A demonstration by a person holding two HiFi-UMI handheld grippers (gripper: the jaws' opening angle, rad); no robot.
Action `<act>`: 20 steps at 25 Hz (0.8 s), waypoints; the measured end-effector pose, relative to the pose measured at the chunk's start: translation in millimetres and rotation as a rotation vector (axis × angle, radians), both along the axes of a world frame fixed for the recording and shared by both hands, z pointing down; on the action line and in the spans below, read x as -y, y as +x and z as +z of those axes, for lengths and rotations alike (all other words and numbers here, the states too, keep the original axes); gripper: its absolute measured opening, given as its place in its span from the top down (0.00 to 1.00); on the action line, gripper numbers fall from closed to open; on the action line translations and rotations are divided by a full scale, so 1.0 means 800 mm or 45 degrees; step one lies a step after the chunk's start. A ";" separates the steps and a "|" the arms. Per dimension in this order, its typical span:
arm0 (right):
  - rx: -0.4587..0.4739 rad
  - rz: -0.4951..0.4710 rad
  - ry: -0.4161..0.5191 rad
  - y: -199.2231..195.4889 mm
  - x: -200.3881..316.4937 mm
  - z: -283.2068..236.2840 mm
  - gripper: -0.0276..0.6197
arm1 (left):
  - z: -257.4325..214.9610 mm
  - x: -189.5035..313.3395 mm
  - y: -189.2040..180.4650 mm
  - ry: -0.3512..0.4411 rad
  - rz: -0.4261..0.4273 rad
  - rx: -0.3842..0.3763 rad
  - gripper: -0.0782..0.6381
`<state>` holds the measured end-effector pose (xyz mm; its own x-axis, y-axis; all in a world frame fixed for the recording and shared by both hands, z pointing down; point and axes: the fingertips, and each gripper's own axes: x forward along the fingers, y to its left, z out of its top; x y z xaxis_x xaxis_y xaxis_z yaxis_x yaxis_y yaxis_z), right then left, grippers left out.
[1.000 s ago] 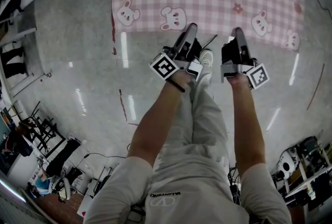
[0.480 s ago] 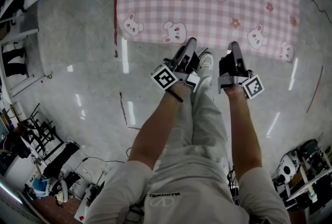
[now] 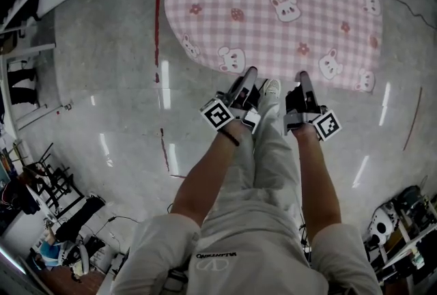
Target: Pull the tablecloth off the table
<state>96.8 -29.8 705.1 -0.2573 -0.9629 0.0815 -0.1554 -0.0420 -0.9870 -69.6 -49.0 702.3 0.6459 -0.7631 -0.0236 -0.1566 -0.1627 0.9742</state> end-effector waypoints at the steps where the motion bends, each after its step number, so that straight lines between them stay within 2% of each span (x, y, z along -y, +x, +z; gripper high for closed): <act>1: -0.004 -0.001 0.000 0.000 0.002 -0.001 0.94 | 0.000 0.002 0.000 0.004 0.005 0.010 0.89; 6: -0.003 -0.010 -0.039 0.000 0.000 -0.010 0.94 | -0.003 -0.002 0.002 -0.056 0.016 0.016 0.89; 11: -0.031 -0.036 -0.104 -0.011 0.013 -0.043 0.94 | -0.030 0.013 -0.008 -0.082 0.057 0.095 0.89; 16: -0.056 -0.065 -0.142 -0.005 0.018 -0.078 0.94 | -0.060 0.016 -0.003 -0.124 0.074 0.128 0.89; 20: -0.034 -0.055 -0.189 -0.009 0.019 -0.098 0.94 | -0.098 0.026 -0.007 -0.094 0.086 0.144 0.89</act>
